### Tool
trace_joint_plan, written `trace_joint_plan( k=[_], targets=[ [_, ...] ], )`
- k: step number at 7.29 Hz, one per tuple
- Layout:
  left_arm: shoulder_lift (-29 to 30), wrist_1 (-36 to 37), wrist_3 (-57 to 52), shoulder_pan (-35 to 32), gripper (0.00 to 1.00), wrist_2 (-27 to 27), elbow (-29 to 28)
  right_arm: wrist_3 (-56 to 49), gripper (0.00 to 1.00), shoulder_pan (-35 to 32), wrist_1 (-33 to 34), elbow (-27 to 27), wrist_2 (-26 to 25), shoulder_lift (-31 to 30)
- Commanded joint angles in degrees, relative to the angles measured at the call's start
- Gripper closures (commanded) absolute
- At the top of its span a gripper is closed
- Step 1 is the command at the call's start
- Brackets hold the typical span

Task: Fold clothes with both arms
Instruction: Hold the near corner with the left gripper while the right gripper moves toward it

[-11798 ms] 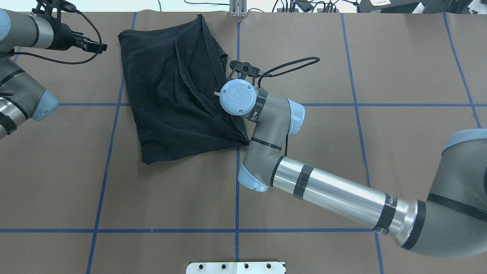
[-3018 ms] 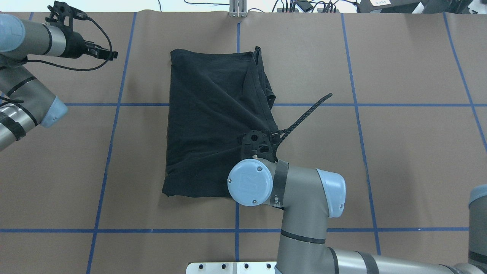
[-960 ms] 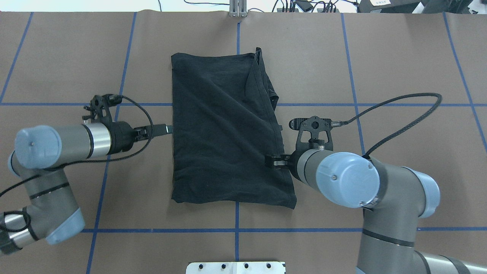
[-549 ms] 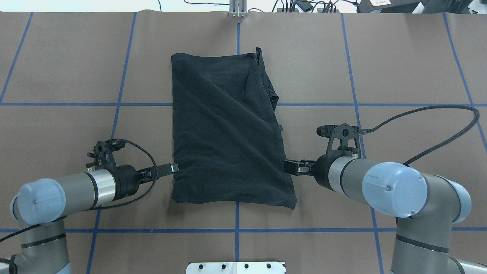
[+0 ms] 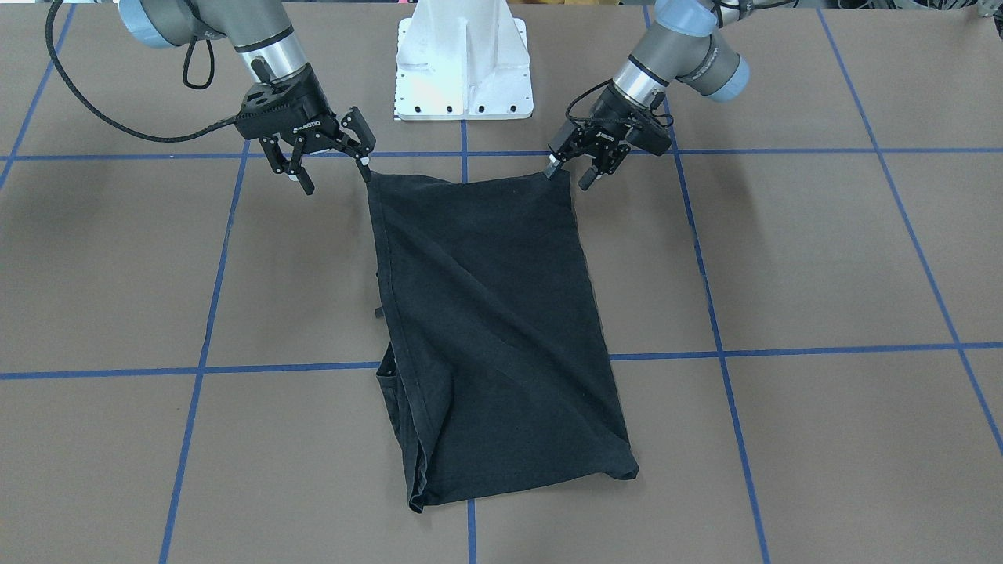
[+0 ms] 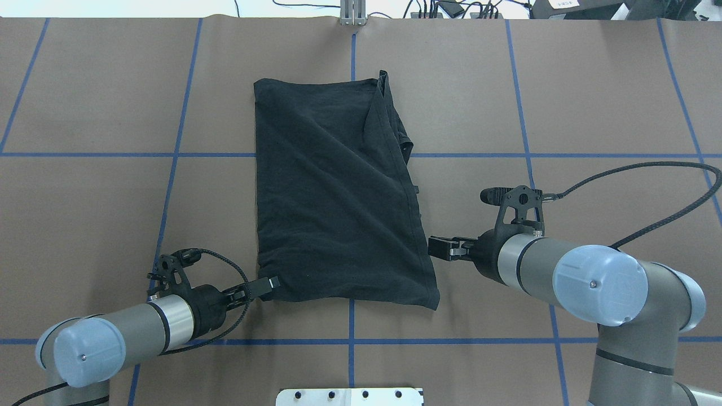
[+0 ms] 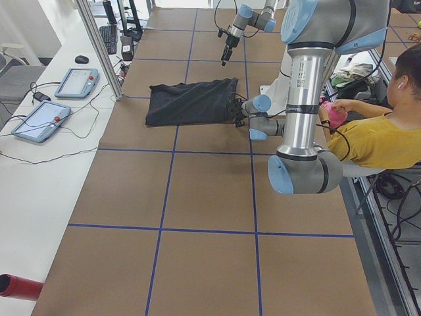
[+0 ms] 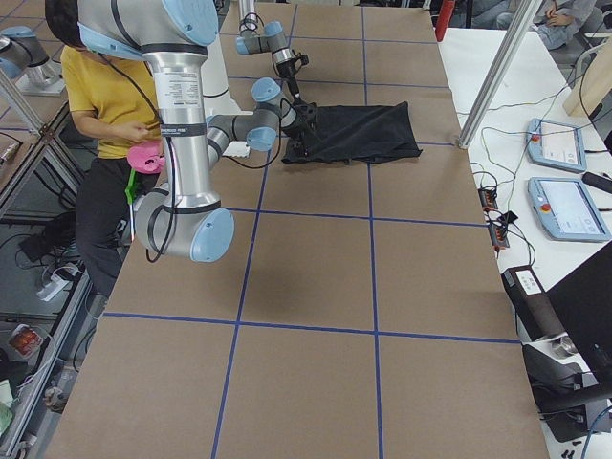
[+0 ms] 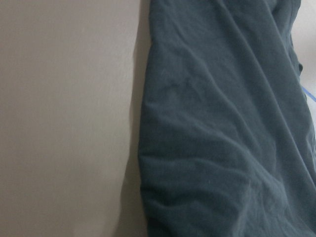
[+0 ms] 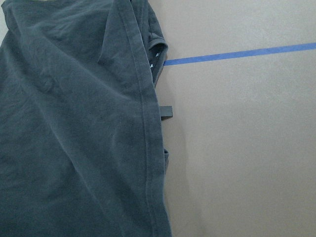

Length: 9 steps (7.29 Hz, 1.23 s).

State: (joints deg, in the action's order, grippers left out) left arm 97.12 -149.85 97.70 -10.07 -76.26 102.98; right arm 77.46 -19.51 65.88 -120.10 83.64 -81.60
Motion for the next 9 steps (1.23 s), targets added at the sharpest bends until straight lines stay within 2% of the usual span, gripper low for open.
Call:
trace_joint_plan(
  k=[1,3,4,6,8,9],
  targets=[
    [1.8,1.5,0.3,0.5,0.53,0.6,-0.2,-0.1,0.01,0.0,0.0,0.0,-0.1,0.1],
    [1.8,1.5,0.3,0.5,0.89,0.6,0.0,-0.1,0.01,0.0,0.0,0.0,-0.1,0.1],
    [1.2,1.5,0.3,0.4,1.0,0.7,0.0,0.0,0.01,0.0,0.0,0.2,-0.1,0.2],
    [0.9,1.5,0.3,0.5,1.0,0.8,0.2,2.6,0.01,0.4,0.1,1.9,-2.0,0.9],
    [1.1,1.4,0.3,0.7,1.0,0.8,0.2,17.9,0.03,4.9,0.7,3.6,-7.5,2.6],
    [1.1,1.4,0.3,0.7,1.0,0.8,0.2,26.3,0.03,6.3,0.7,8.1,-9.3,6.2]
  ],
)
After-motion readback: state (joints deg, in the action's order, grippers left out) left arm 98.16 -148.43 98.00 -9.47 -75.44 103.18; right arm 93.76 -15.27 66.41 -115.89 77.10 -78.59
